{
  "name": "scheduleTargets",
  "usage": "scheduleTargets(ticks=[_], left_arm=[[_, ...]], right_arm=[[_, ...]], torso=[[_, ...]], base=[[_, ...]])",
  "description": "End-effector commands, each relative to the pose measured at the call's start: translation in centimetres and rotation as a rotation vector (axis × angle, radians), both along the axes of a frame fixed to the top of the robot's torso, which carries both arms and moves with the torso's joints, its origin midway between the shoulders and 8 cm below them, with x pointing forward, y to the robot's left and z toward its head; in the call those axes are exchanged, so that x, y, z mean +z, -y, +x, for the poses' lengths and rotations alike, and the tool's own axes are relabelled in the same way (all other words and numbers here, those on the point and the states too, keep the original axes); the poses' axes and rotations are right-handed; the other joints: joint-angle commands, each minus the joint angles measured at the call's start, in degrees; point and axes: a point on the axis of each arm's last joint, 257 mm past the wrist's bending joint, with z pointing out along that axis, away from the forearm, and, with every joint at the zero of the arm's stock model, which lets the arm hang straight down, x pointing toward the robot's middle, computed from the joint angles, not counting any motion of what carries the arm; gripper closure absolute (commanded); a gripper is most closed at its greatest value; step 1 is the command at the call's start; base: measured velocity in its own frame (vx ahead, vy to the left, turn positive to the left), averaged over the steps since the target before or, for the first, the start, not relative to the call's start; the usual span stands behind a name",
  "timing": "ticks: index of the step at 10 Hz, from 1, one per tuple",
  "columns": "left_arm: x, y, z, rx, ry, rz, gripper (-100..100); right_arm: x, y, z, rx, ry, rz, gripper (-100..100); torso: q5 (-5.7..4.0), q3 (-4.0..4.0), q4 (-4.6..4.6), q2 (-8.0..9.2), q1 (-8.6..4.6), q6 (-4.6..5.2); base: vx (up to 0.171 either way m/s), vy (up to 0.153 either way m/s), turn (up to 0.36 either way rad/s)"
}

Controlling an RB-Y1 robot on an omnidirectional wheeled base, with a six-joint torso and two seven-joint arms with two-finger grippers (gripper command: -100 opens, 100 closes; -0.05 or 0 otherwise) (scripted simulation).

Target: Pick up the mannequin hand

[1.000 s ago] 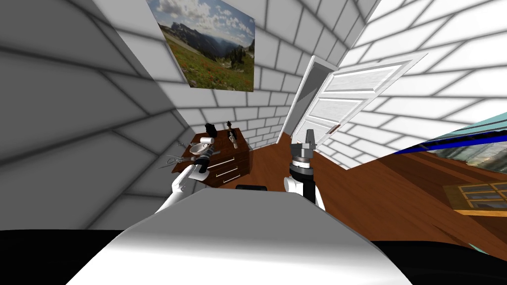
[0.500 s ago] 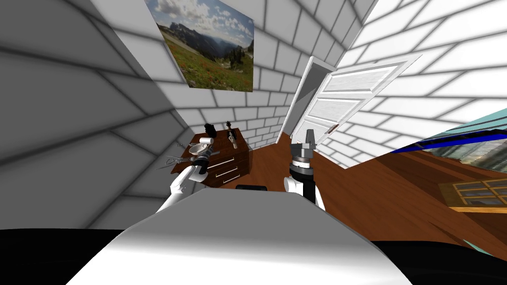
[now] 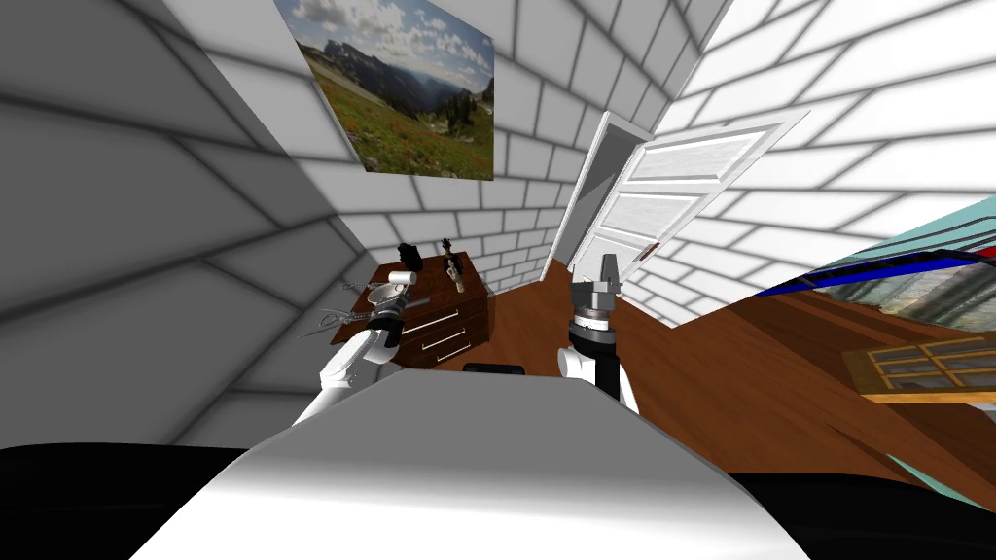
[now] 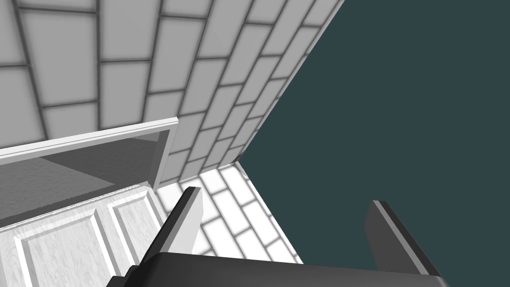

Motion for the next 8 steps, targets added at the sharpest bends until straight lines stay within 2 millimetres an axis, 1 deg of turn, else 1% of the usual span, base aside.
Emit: scheduleTargets(ticks=[1,2,5,6,8], left_arm=[[0.3,-3.0,-2.3,0.052,-0.04,0.091,-100],[0.6,-3.0,-2.3,0.05,-0.046,0.129,-100],[1.4,-3.0,-2.3,0.047,-0.054,0.206,-100],[2.0,-5.8,-4.6,0.095,-0.093,0.284,-100],[2.3,-5.8,-4.6,0.093,-0.102,0.328,-100]], right_arm=[[0.0,0.0,0.0,0.0,0.0,0.0,0],[0.0,0.0,0.0,0.0,0.0,0.0,0],[0.0,0.0,0.0,0.0,0.0,0.0,0],[0.0,0.0,0.0,0.0,0.0,0.0,0],[0.0,0.0,0.0,0.0,0.0,0.0,0]], torso=[[0.0,0.0,0.0,0.0,0.0,0.0],[0.0,0.02,0.0,0.03,0.0,0.02],[0.0,0.0,0.0,0.0,-0.01,0.0],[0.0,0.0,0.0,0.01,-0.02,0.0],[0.0,0.03,0.01,0.05,-0.03,0.0]], base=[[-0.003,0.001,-0.172],[-0.001,0.007,-0.077],[0.001,0.001,0.007],[-0.007,-0.009,-0.15],[-0.004,-0.001,-0.041]])
